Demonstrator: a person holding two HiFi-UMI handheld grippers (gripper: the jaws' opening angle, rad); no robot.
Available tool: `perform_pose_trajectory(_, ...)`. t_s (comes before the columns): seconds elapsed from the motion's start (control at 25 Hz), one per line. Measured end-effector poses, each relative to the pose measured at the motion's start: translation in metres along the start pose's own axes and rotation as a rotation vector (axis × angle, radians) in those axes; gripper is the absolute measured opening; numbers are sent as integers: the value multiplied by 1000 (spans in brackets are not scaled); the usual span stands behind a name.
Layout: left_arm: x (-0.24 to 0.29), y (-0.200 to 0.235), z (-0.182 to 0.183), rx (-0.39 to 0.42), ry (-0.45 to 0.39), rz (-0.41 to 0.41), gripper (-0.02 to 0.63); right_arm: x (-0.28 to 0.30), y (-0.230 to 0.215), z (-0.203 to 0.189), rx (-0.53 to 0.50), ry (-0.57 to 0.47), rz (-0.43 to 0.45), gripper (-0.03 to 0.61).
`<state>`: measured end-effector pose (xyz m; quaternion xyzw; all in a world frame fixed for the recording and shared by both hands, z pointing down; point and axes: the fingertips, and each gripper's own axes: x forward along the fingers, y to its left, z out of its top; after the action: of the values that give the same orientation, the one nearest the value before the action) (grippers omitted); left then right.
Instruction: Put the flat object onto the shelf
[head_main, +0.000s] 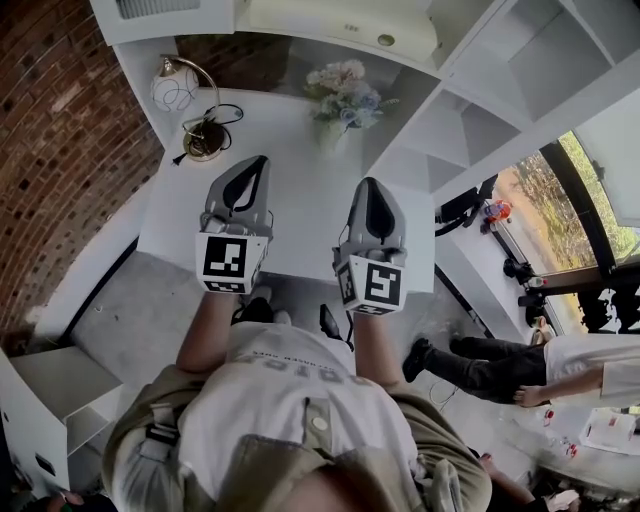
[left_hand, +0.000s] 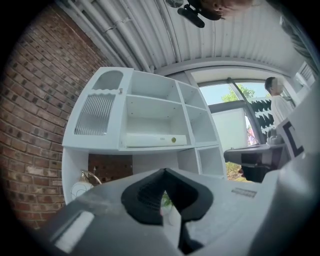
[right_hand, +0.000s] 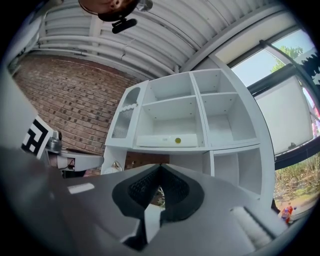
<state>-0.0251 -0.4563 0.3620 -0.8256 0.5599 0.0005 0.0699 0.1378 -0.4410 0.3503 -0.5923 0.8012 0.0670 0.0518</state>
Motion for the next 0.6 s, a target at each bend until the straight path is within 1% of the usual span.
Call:
perform_pose_trajectory(0.24,-2,-7,1,2,3,-6,8,-2,1,-4,-16,27,-1,0)
perform_pose_trajectory(0.6,-3,-12,3,-1,-1,-22,6,-6,3,4,-32,6,3,0)
